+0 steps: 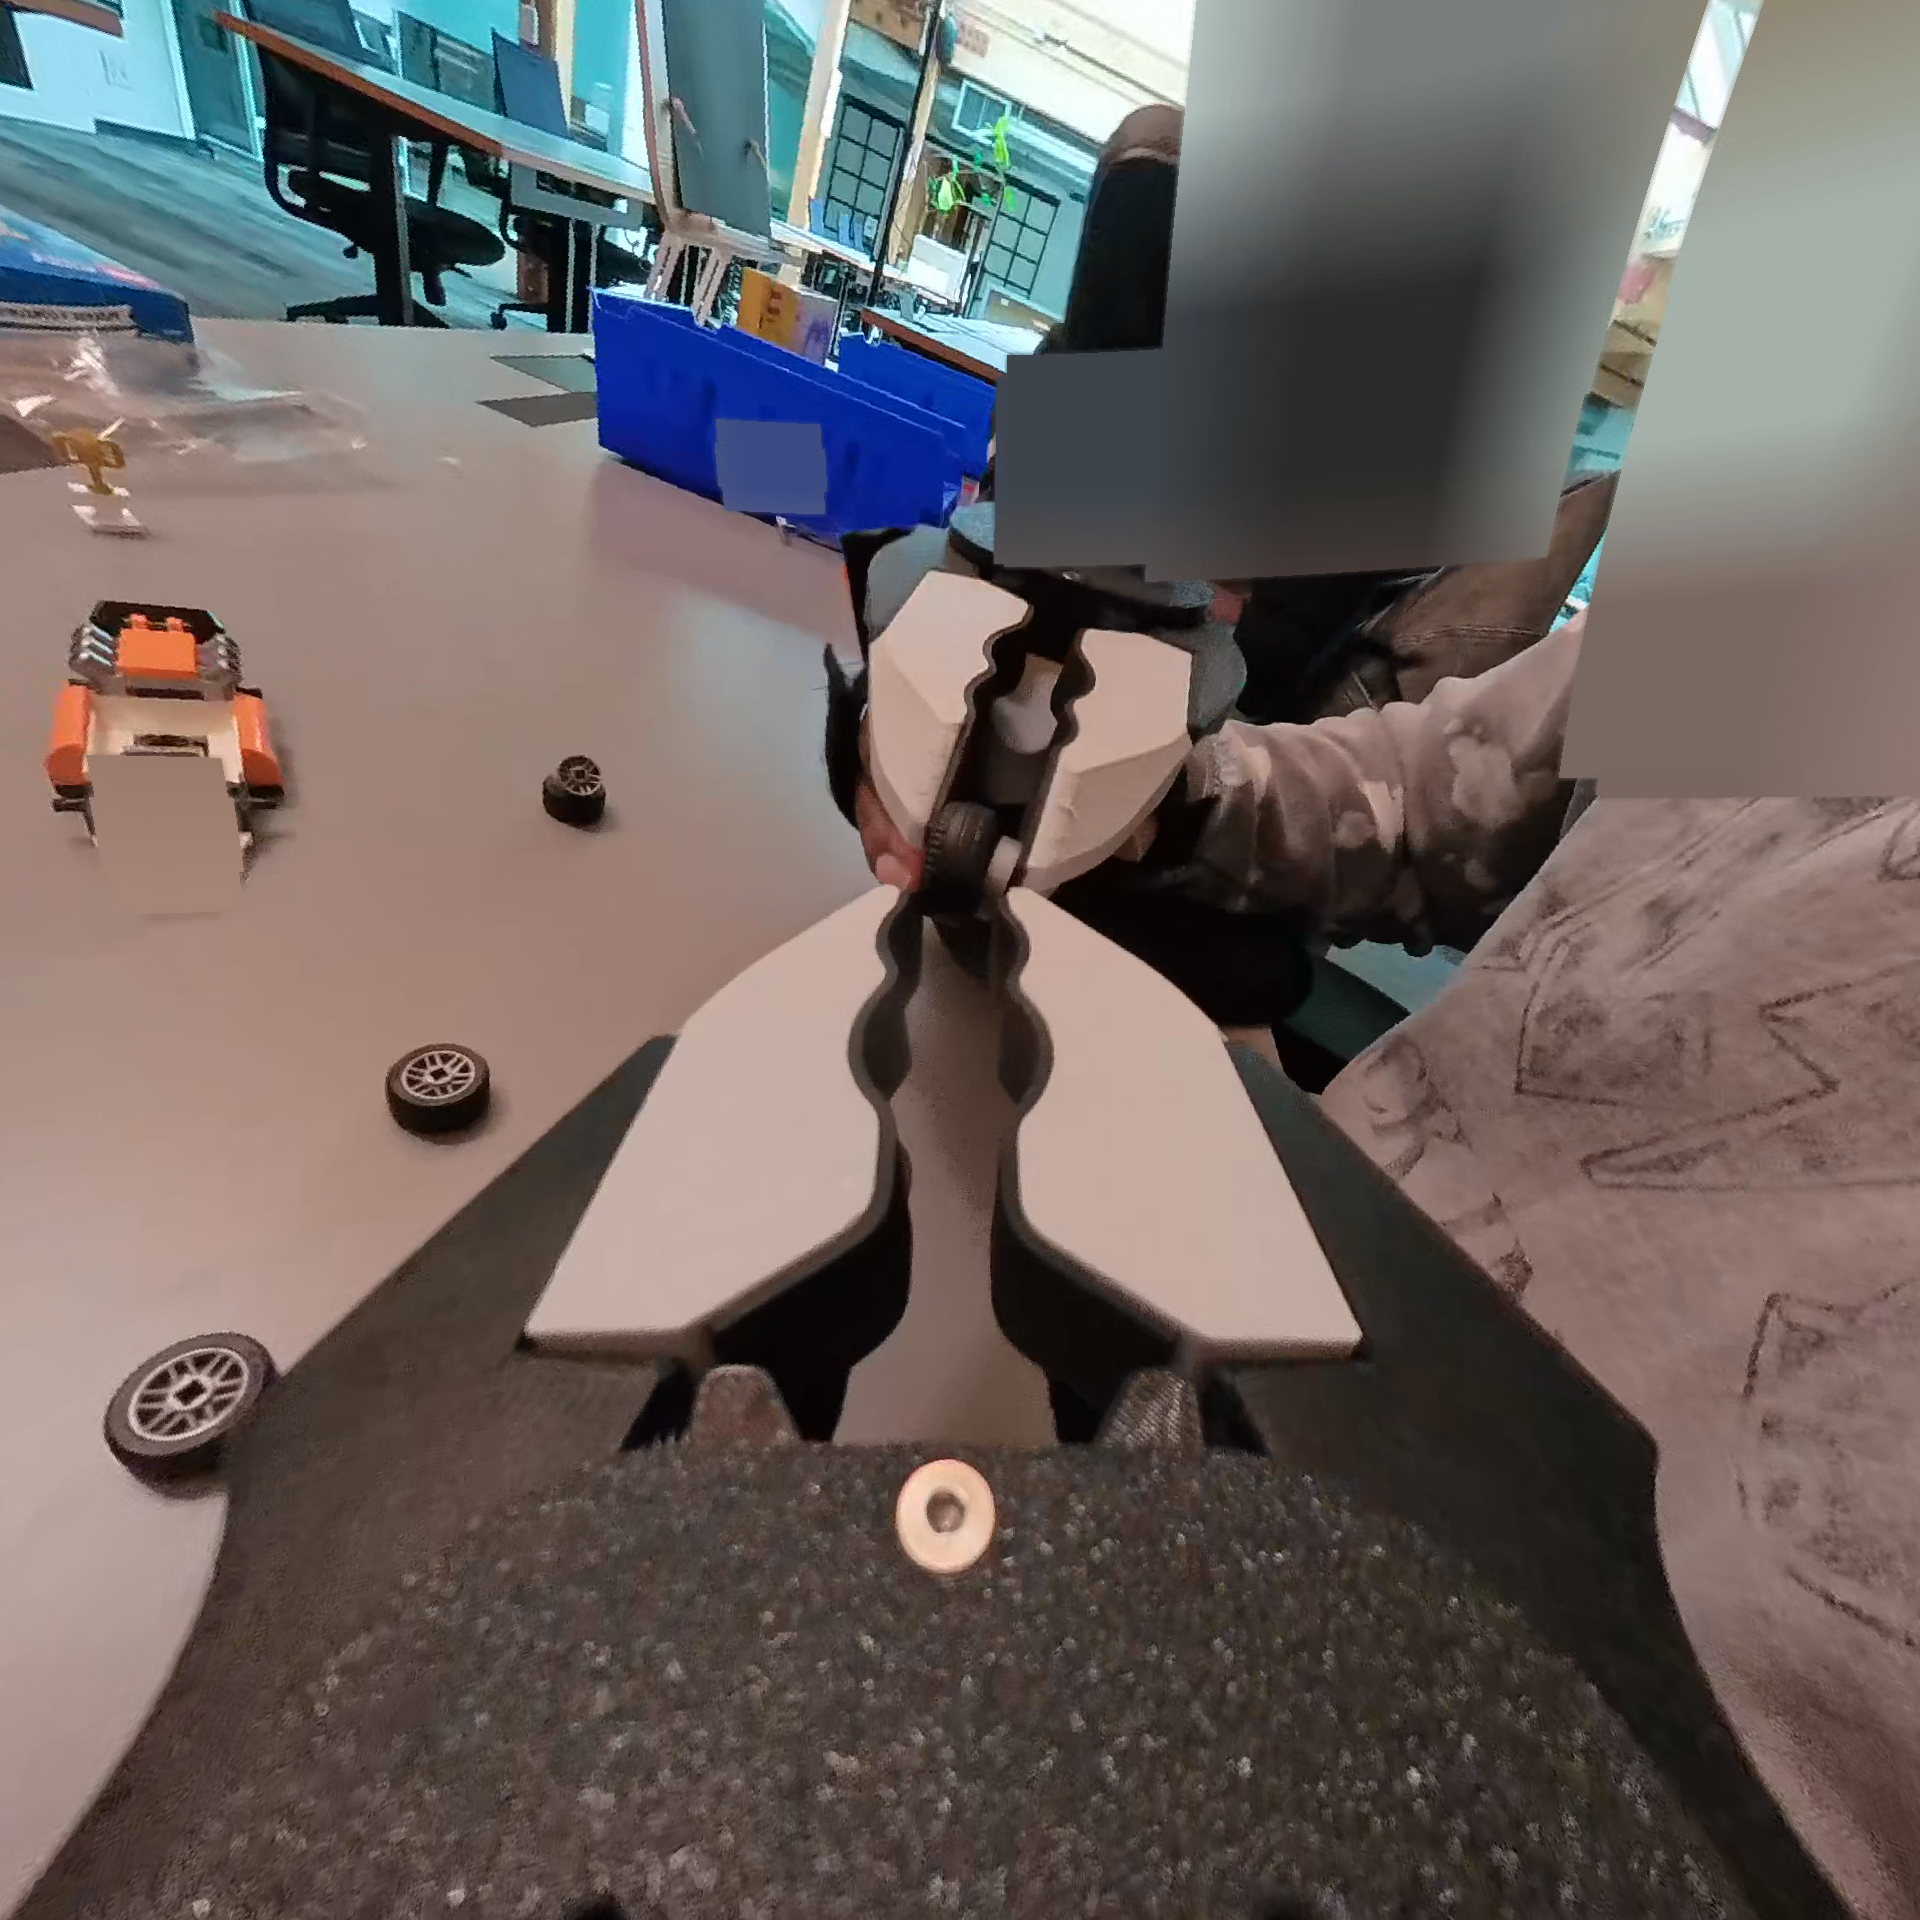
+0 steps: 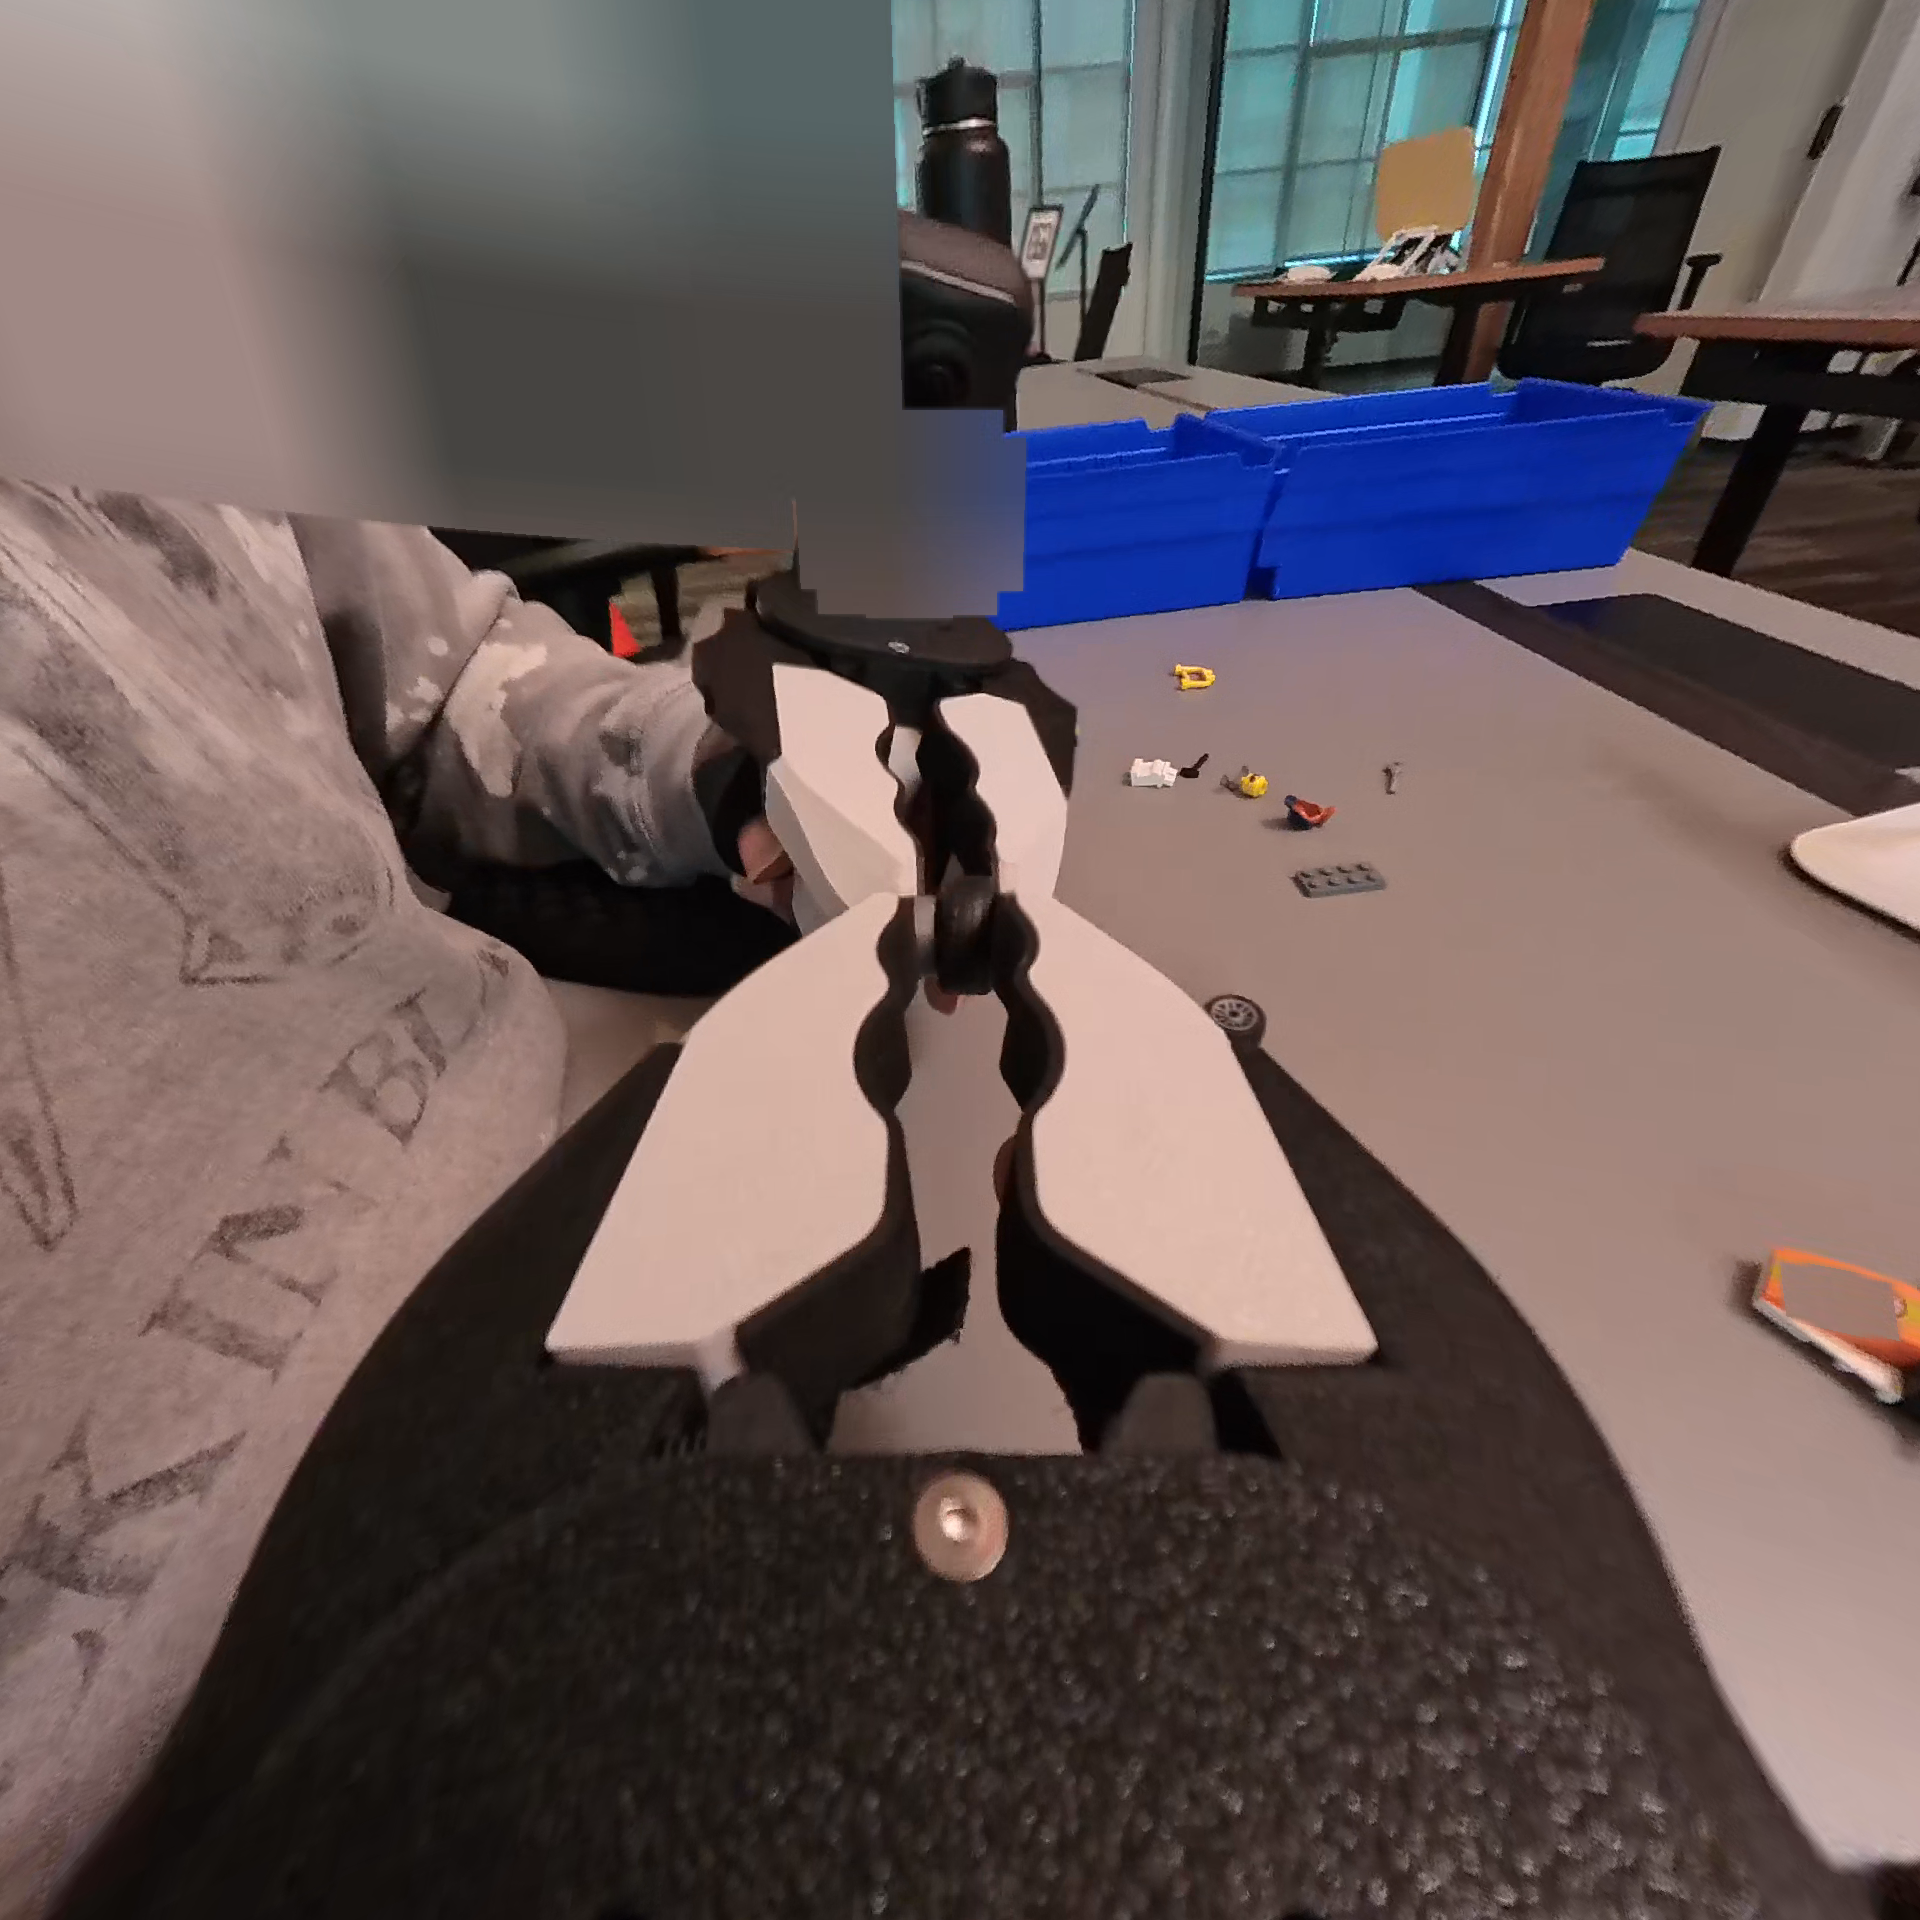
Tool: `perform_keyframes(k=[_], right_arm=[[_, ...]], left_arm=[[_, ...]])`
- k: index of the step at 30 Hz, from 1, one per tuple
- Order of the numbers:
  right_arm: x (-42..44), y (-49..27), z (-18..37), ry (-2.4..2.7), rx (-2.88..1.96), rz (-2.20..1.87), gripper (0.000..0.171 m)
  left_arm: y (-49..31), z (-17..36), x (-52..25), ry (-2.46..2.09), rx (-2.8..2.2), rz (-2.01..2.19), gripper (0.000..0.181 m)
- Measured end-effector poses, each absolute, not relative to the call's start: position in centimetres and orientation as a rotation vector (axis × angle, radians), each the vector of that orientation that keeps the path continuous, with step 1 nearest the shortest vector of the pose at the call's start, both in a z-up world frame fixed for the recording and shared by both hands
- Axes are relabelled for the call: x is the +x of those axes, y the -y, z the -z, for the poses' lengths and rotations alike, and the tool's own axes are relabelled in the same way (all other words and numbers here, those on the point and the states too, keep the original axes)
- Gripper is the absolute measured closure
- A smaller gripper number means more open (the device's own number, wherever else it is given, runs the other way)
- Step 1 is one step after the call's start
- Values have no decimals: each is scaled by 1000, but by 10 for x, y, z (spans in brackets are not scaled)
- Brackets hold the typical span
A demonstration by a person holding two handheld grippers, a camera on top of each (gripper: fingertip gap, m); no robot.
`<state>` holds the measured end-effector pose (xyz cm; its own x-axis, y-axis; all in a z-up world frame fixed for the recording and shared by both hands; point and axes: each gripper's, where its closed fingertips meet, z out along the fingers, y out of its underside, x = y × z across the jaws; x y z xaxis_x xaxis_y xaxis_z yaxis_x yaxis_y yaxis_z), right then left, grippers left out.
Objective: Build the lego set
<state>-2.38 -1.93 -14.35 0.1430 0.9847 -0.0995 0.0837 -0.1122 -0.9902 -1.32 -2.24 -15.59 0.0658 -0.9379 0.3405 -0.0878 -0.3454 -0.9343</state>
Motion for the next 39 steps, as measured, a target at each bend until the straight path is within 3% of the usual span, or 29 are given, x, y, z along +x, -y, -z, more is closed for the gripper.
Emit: perform_keyframes(k=[6, 8, 24, 33, 36, 39], right_arm=[[-23, 20, 144, 1128, -1423, -1199, 155], [-25, 22, 149, 1187, -1426, -1147, 147], [-24, 15, 138, 1125, -1421, -1075, 163], [-25, 15, 136, 1081, -1395, -1149, 161], [-20, 13, 138, 1088, -1411, -1145, 146], [-20, 12, 142, 1091, -1424, -1122, 152]], left_arm=[[21, 161, -14, -1143, -1572, 1247, 169], [24, 165, -13, -1180, -1583, 1218, 169], [22, 153, -12, -987, -1634, 1497, 169], [13, 153, -14, -1011, -1578, 1326, 171], [10, 149, -18, -985, -1575, 1347, 171], [12, 150, -17, -1007, -1572, 1336, 171]])
